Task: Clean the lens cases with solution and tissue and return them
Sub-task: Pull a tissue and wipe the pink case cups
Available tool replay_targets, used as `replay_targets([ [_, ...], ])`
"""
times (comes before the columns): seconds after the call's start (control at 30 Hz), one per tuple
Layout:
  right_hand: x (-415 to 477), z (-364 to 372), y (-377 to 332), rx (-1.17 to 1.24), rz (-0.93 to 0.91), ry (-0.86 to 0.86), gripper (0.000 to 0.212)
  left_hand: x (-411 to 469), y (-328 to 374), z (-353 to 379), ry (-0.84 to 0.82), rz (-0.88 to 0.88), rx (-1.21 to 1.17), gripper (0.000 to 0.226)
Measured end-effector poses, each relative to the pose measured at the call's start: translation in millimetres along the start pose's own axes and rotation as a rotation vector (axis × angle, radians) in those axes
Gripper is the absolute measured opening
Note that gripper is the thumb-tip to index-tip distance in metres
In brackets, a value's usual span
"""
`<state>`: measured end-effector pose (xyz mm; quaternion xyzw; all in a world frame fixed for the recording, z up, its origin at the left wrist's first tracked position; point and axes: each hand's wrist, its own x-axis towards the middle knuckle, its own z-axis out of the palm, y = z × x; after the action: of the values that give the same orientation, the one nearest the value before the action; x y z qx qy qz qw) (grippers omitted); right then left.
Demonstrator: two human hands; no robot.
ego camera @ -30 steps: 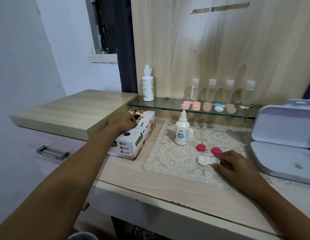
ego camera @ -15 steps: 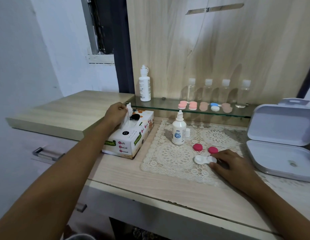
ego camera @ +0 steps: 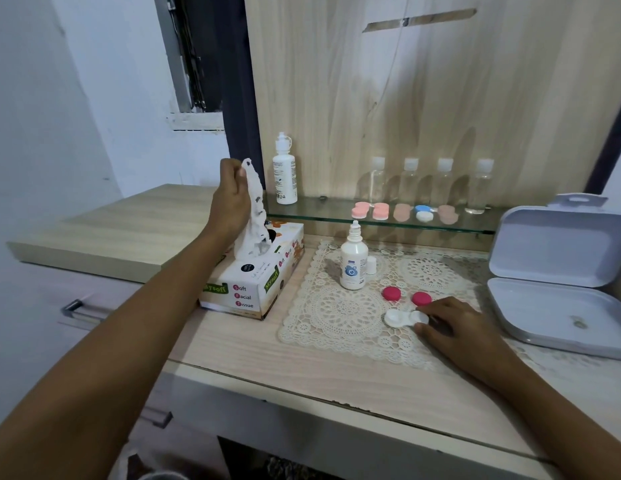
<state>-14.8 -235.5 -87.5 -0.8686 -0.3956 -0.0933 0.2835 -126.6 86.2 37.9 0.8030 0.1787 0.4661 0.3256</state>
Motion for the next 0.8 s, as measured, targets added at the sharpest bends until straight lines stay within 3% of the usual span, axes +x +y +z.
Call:
replay_targets([
  [0.27, 1, -1, -1, -0.008, 0.012, -0.012, 0.034, -5, 38, 5, 0.055, 0.11, -0.14, 0.009],
  [0.37, 0, -1, -2, -0.016, 0.017, -0.019, 0.034, -9, 58, 9, 0.026, 0.067, -0.257, 0.012],
  [0.43, 0, -1, -2, -0.018, 0.015, -0.019, 0.034, -17, 72, 13, -0.065, -0.009, -0.426, 0.018],
  [0.53, -1, -1, -2, -0.009, 0.018, -0.02, 0.034, -37, 87, 21, -0.349, -0.197, -0.752, 0.027],
  [0.67, 0, -1, -4, 0.006, 0.017, -0.025, 0.033, -63, 80, 39, -0.634, -0.121, -0.375, 0.029],
  [0.8, -1, -3, -5, -0.003, 0.025, -0.035, 0.031, -90, 70, 65, -0.734, -0.025, -0.162, 0.022],
])
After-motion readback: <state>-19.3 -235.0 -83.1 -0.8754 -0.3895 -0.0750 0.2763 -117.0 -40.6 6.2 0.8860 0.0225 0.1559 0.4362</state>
